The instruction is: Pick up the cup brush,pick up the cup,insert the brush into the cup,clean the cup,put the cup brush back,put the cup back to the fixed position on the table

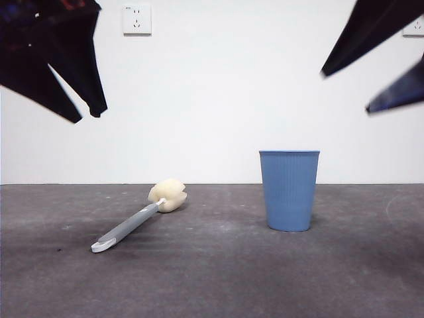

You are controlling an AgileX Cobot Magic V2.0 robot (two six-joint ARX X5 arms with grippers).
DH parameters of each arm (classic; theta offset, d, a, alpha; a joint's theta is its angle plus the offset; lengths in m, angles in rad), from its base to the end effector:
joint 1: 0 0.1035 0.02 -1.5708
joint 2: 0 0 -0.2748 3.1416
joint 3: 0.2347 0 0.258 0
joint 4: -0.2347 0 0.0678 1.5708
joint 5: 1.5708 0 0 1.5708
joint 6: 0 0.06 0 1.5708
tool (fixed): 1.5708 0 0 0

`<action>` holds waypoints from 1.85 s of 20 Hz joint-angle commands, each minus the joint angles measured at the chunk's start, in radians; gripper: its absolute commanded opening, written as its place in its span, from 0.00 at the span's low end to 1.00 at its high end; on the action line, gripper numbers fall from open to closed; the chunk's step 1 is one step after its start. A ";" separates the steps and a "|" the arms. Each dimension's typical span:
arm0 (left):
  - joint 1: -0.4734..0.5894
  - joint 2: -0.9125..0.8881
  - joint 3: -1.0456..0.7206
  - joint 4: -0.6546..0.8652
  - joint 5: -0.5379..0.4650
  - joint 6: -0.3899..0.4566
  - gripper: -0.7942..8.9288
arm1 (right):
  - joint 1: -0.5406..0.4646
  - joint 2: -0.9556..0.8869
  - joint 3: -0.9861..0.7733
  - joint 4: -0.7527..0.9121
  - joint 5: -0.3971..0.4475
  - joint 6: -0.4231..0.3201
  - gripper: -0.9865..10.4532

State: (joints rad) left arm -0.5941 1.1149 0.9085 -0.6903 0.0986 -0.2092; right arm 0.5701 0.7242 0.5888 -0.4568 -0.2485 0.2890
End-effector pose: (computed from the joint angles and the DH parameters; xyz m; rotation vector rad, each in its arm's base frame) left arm 0.1927 -0.1373 0.2579 0.0362 0.9462 -0.5476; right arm 0.1397 0.1071 0.2408 0.1673 0.7095 0.6998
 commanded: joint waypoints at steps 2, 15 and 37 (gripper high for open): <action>-0.002 -0.010 -0.006 0.000 0.036 0.023 0.07 | 0.002 -0.073 0.005 -0.051 -0.010 0.027 0.08; -0.002 -0.010 -0.006 0.048 0.034 0.023 0.08 | 0.002 -0.092 0.005 -0.079 -0.007 0.027 0.09; 0.560 -0.903 -0.734 0.697 -0.097 0.279 0.08 | 0.001 -0.092 0.005 -0.079 -0.007 0.027 0.09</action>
State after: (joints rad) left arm -0.0372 0.2195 0.1864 -0.0059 0.0036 0.0811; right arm 0.5701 0.6346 0.5892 -0.5388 -0.2584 0.3077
